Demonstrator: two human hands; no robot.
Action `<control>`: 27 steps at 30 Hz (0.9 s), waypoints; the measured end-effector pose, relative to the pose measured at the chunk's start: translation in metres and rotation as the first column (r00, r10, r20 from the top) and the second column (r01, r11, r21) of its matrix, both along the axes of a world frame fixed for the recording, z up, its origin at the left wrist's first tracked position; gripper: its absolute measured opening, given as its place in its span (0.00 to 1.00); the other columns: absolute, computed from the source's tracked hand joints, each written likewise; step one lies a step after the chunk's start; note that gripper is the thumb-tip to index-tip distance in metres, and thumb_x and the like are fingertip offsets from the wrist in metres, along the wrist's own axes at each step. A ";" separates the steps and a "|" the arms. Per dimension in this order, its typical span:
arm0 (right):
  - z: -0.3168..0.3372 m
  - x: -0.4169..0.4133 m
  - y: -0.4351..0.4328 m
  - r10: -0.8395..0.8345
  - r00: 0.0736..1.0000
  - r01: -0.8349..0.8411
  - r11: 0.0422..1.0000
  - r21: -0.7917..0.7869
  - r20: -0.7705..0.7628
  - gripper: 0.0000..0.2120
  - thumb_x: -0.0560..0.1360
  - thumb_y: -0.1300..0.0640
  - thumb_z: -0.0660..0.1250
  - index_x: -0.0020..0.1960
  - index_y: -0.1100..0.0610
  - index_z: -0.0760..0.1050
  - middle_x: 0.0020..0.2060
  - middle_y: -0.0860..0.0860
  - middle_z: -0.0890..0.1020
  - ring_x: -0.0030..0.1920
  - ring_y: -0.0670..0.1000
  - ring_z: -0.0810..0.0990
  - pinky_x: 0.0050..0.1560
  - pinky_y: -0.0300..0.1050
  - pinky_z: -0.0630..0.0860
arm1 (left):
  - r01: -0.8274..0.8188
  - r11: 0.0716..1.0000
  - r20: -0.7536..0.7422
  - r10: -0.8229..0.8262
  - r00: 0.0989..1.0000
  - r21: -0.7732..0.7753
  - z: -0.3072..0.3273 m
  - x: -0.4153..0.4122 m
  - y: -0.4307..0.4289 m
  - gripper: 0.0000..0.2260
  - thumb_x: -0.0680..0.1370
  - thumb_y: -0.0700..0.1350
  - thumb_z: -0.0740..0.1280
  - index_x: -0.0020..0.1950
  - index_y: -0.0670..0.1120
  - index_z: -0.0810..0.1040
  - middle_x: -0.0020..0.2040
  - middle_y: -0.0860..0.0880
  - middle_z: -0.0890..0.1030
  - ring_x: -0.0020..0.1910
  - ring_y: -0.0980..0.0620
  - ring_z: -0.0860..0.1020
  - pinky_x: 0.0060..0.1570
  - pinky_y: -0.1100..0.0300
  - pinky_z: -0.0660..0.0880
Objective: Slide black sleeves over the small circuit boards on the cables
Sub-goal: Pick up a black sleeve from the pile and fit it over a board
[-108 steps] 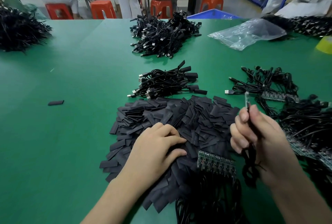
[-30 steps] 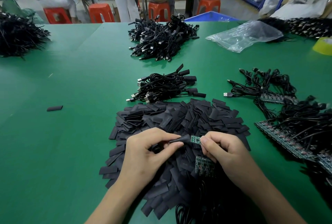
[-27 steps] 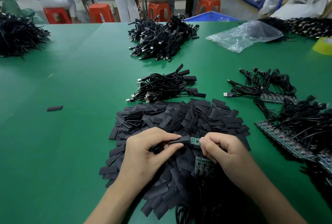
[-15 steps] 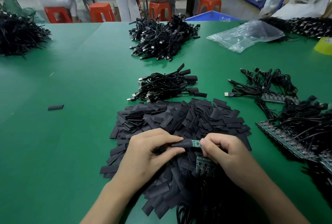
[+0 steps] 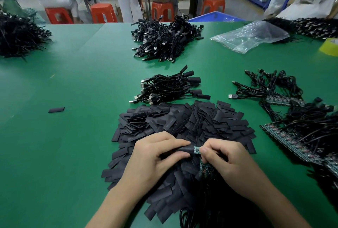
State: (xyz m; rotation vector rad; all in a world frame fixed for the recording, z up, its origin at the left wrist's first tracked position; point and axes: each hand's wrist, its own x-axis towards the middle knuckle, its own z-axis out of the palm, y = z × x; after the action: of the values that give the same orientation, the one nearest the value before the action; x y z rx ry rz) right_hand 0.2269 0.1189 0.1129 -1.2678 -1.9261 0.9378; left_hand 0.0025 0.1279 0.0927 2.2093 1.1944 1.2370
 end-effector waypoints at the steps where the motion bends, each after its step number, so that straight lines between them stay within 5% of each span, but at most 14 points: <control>1: 0.000 0.000 0.000 0.004 1.000 -0.004 1.000 -0.003 -0.005 0.15 0.81 0.53 0.66 0.36 0.52 0.76 0.27 0.52 0.71 0.28 0.42 0.67 0.31 0.36 0.61 | 0.009 1.000 0.004 -0.009 1.000 0.003 0.000 0.000 0.000 0.10 0.76 0.49 0.76 0.56 0.49 0.88 0.45 0.55 0.83 0.45 0.58 0.82 0.45 0.59 0.78; 12: -0.005 0.004 0.004 -0.015 0.999 0.014 1.000 -0.027 -0.029 0.15 0.79 0.45 0.63 0.38 0.51 0.77 0.27 0.46 0.70 0.29 0.42 0.67 0.31 0.37 0.62 | 0.054 0.996 -0.064 -0.050 0.997 0.064 -0.005 -0.001 0.002 0.11 0.77 0.50 0.76 0.56 0.47 0.87 0.47 0.53 0.84 0.45 0.56 0.82 0.46 0.57 0.79; 20: -0.003 0.010 0.007 0.029 0.999 -0.033 0.996 -0.087 -0.044 0.19 0.78 0.39 0.61 0.40 0.52 0.78 0.28 0.47 0.71 0.31 0.44 0.68 0.34 0.40 0.63 | 0.084 0.994 0.095 -0.077 0.993 -0.073 0.000 0.001 0.001 0.09 0.74 0.46 0.78 0.54 0.47 0.88 0.46 0.55 0.85 0.45 0.57 0.83 0.48 0.64 0.77; 27: -0.003 0.010 0.005 0.046 0.998 -0.048 0.996 -0.078 -0.037 0.15 0.82 0.48 0.64 0.39 0.52 0.78 0.27 0.46 0.70 0.30 0.43 0.67 0.32 0.38 0.62 | 0.097 0.989 0.094 -0.087 0.992 -0.113 0.000 0.000 0.001 0.09 0.74 0.48 0.77 0.54 0.48 0.88 0.45 0.56 0.86 0.45 0.57 0.83 0.47 0.64 0.77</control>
State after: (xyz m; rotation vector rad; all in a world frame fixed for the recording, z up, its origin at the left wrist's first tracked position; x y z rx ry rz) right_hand 0.2366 0.1240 0.1100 -1.2468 -1.9160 1.0624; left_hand 0.0026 0.1291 0.0926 2.0777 1.0893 1.1834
